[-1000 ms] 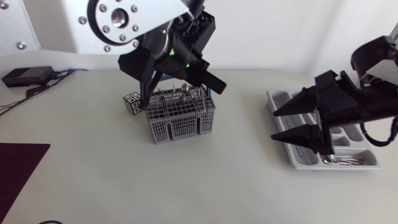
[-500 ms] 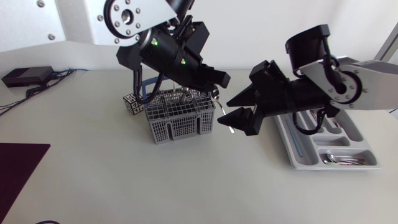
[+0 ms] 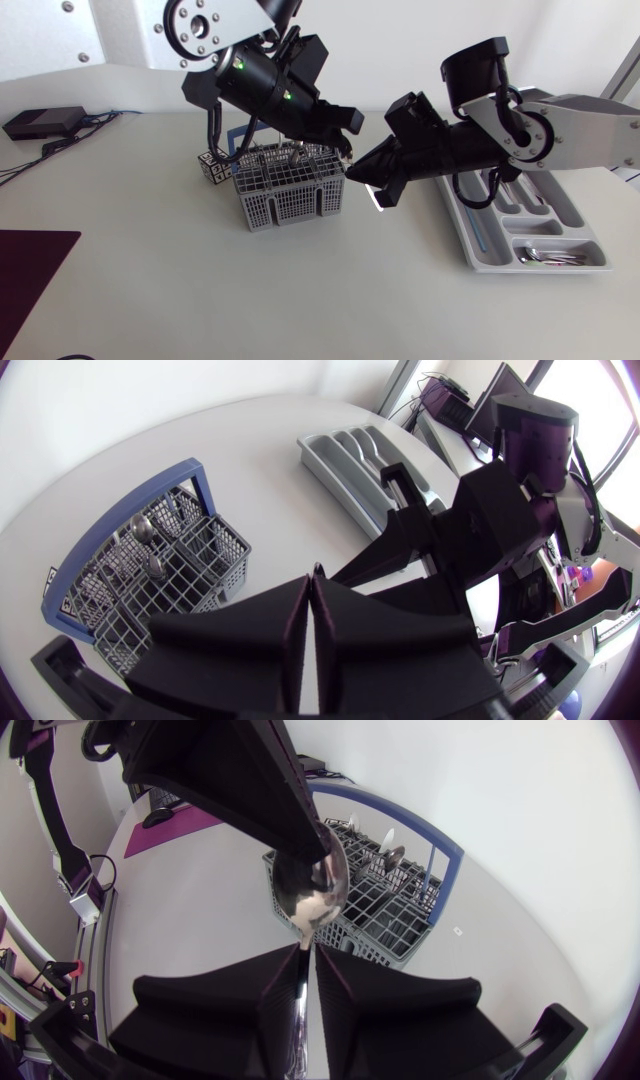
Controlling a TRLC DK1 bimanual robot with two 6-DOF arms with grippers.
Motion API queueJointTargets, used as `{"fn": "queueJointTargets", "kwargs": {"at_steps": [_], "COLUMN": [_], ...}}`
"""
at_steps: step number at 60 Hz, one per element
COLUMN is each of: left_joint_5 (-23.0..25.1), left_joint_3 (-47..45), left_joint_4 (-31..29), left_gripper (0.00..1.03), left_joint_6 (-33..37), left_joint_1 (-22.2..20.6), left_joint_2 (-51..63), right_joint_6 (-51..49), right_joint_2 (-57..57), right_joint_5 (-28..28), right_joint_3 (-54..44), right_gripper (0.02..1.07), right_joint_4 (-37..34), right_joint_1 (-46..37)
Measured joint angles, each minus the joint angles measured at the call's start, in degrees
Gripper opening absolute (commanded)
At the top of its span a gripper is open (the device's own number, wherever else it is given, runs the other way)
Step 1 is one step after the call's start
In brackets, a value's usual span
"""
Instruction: Transfer all utensils from the basket to the drawer tray.
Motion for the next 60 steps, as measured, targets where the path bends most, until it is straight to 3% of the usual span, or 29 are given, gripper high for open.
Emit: {"fn": "queueJointTargets", "kwargs": {"at_steps": [15,36,44,52,60], "left_joint_5": [0.8,0.2,-2.3,-5.6,-7.4], "left_joint_3": [0.5,1.1,1.1,-0.9,-4.7], "left_joint_4": [0.0,1.4,1.8,2.4,2.8], "left_gripper": [0.66,0.73,0.75,0.78,0.79], "left_joint_6": [-0.1,0.7,2.8,6.8,9.8], "left_joint_1": [0.3,2.4,4.8,7.4,8.6], "left_joint_2": [0.0,-3.2,-4.3,-5.9,-7.2], "right_joint_6": [-1.4,-14.3,-26.7,-45.7,-60.7], "right_joint_2": [0.0,-0.7,-0.8,-0.9,2.2], "right_joint_5": [0.0,-2.2,-3.6,-3.6,-3.4], "right_joint_3": [0.0,-4.9,-5.7,-5.5,-1.1], "right_gripper": [0.08,0.08,0.08,0.08,0.08], "right_joint_4": [-2.7,-12.9,-22.1,-33.0,-38.9], "right_joint_1": [0.0,-5.4,-15.0,-31.5,-44.7]}}
